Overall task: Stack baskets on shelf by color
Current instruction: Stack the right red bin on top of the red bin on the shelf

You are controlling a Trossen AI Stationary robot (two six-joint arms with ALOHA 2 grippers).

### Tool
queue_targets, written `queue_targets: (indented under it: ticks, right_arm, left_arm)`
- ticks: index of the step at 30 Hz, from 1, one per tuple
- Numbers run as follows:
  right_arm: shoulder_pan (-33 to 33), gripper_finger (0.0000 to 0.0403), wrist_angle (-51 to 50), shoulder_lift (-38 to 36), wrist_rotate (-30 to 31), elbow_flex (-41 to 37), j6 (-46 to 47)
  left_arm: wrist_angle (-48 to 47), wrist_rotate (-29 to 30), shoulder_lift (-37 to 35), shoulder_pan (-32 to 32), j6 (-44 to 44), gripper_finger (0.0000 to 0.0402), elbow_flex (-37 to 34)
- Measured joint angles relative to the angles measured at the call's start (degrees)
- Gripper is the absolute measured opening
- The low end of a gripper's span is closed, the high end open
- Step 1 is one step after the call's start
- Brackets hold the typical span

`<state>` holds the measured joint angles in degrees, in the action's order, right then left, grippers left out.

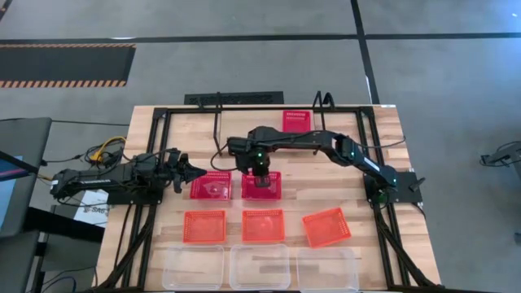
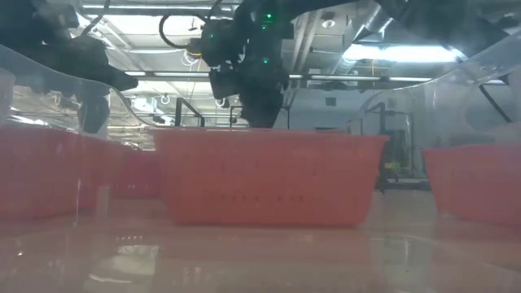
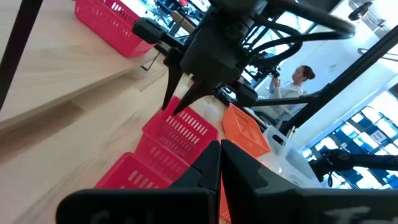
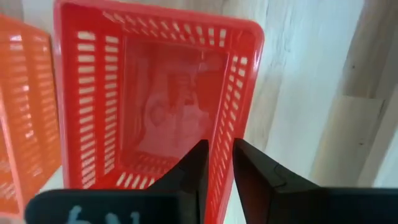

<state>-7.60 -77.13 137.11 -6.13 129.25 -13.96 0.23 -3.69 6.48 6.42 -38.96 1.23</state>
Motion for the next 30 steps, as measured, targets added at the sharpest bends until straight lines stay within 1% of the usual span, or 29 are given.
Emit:
queue_targets:
  ticks: [4, 8, 12, 15, 19, 21, 25, 30]
  right_arm:
    - [-0.37, 0.0118, -0.17, 0.08, 0.23, 0.00, 0.46]
    - [-0.39, 0.0149, 0.38, 0.08, 2.76, 0.00, 0.48]
    - [-0.35, 0.0180, 0.46, 0.08, 2.95, 0.00, 0.58]
    - [-0.35, 0.0196, 0.56, 0.08, 2.95, -0.02, 0.59]
    - [-0.35, 0.0202, 1.66, 0.08, 2.62, -0.02, 1.66]
    - [-0.35, 0.0202, 2.39, 0.08, 1.34, -0.19, 2.42]
    - [-0.33, 0.0197, 5.87, 0.04, 0.94, -2.92, 3.39]
    - [-0.33, 0.0193, 6.31, 0.06, 0.17, -5.60, 4.07]
  left_arm:
    - [0.04, -0.09, 0.00, 0.00, -0.37, 0.0000, 0.00]
    - [0.04, -0.14, 0.00, 0.00, -0.74, 0.0000, 0.02]
    - [0.04, -0.17, 0.00, 0.00, -0.73, 0.0000, 0.04]
    - [0.04, -0.22, 0.00, 0.00, -0.75, 0.0000, 0.04]
    - [0.04, -0.34, 0.00, 0.00, -0.79, 0.0000, 0.04]
    - [0.04, -0.33, 0.00, 0.00, -0.79, 0.0000, 0.04]
    - [0.04, -0.32, 0.00, 0.00, -0.79, 0.0000, 0.07]
    - [0.04, -0.32, 0.00, 0.00, -0.79, 0.0000, 0.07]
